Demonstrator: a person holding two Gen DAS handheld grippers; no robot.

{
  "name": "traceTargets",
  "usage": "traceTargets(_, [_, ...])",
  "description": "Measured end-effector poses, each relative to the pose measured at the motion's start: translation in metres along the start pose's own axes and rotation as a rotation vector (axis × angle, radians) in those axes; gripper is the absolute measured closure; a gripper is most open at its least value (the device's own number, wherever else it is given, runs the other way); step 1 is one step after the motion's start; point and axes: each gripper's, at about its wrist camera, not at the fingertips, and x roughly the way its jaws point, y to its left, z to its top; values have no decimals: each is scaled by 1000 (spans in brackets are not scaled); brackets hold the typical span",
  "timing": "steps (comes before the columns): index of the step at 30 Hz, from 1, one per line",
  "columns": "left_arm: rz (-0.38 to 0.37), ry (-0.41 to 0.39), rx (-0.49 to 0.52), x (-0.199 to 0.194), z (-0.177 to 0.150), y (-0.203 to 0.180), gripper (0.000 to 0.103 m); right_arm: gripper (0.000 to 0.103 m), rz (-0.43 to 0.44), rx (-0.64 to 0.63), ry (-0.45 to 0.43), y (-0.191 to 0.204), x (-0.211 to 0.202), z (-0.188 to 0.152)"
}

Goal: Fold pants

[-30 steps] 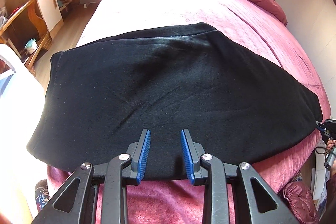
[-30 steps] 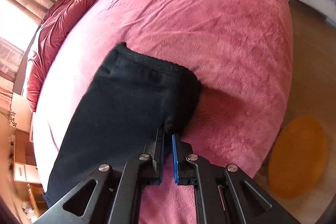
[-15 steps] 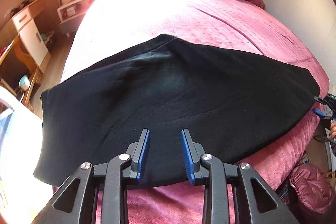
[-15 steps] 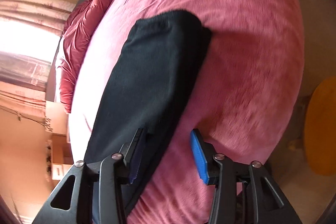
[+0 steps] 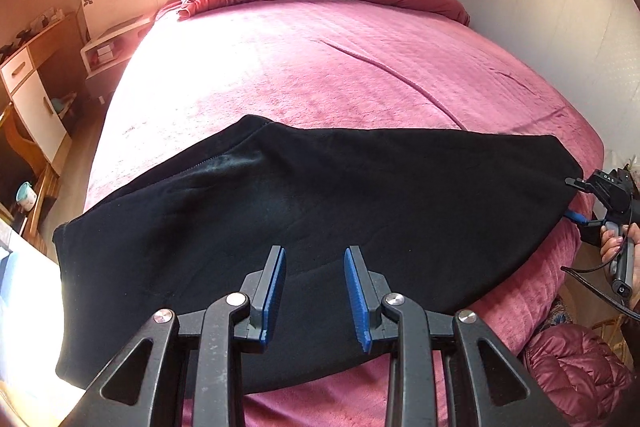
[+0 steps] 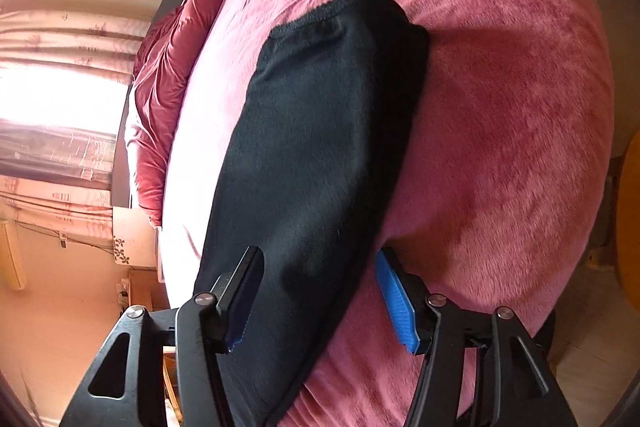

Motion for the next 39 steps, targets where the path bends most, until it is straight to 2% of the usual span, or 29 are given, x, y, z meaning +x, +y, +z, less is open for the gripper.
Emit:
traceTargets(16, [-9,96,-2,34,-2,-16,72,43,10,57,-43,6,15,21])
traceTargets(20, [-10,146,-39,47,-8,-11,72,41,18,74,-52,7,17,23])
traceTargets(25, [-7,202,-136,59,-20,8,72,41,34,97,-50,5,18,27])
traceTargets(31, [-16,199,-216,56,-23,22,72,42,52,96,-55,10,19,34])
traceTargets(34, [-18,198,-221,54,-24,22,72,61,41,73,-55,15,18,38])
traceTargets(36, [-22,197,-220,52,-25,22,72,81,18,32,-60,24,15,39])
traceTargets(39, [-31,197,-228,51,-26,22,72,83,1,-53,-65,45,9,40])
